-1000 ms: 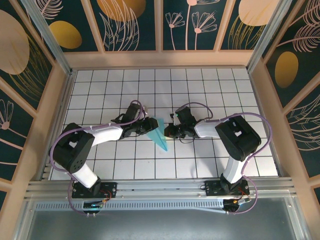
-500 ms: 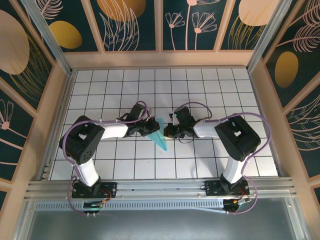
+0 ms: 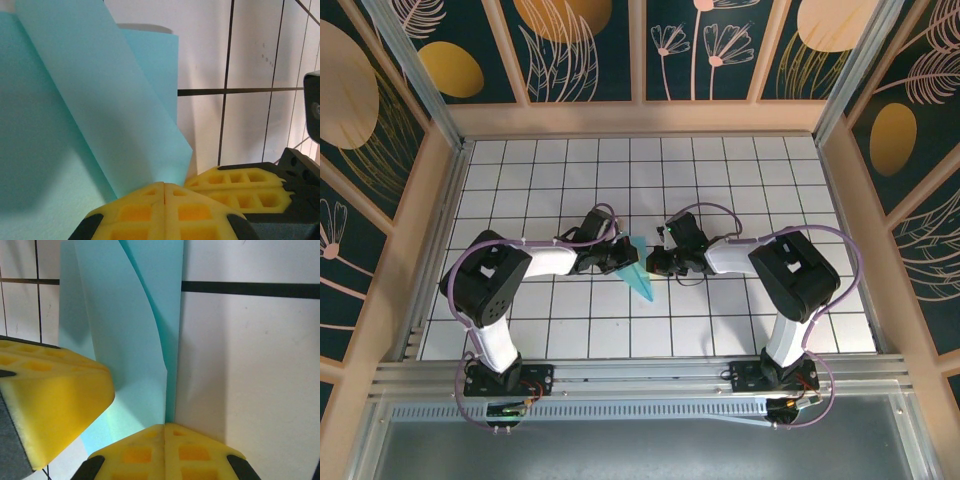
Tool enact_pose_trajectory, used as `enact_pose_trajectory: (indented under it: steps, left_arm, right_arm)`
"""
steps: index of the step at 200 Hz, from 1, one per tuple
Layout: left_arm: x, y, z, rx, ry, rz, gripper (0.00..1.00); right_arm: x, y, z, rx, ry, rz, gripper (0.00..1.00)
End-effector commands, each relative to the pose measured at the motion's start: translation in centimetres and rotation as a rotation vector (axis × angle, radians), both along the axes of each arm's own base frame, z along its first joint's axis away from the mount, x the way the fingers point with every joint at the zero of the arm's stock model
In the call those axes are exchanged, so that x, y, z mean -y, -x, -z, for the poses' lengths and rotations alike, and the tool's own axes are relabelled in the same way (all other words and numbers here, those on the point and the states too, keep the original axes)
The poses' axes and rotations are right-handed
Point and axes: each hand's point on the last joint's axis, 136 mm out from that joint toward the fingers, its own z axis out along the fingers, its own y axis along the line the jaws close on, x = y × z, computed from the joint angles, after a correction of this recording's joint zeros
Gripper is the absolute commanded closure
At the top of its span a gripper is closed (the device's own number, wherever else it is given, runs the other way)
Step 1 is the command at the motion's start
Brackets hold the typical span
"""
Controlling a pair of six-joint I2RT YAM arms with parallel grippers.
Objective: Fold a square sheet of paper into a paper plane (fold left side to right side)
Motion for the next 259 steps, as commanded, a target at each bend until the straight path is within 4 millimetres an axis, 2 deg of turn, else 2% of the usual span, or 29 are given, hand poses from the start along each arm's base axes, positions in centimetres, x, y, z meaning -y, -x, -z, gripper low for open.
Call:
enact_pose_trajectory:
  steps: [1,98,147,164,210,229,259]
  left_arm:
    - [-0.6,0.5,1.6,-0.02,-0.051,0.01,0.99]
    - [-1.3,0.9,2.6,-0.03,-0.079,-0.008,0.99]
    - [-1.8,1.2,3.3,-0.04,-0.095,-0.014,0.99]
    - [-1.9,1.5,3.7,-0.046,-0.102,-0.014,0.99]
    - [-2.5,2.0,4.4,-0.057,-0.119,-0.021,0.99]
    - [-2.7,2.1,4.6,-0.062,-0.124,-0.023,0.99]
    - [-2.6,2.0,4.6,-0.06,-0.122,-0.024,0.99]
  right_arm:
    - [1.6,1.5,3.1,-0.066,0.123,-0.003,1.0]
    - [1.6,1.8,3.2,-0.072,0.126,-0.01,1.0]
    - [1.0,1.6,2.6,-0.066,0.096,-0.015,1.0]
    - [0.5,1.1,1.7,-0.051,0.072,-0.012,0.99]
    - [-0.4,-1.0,-2.5,0.028,-0.004,-0.001,0.86]
    - [0.0,-1.4,-3.9,0.052,-0.017,0.008,0.82]
    - [1.7,-0.9,-4.6,0.058,0.004,0.031,0.76]
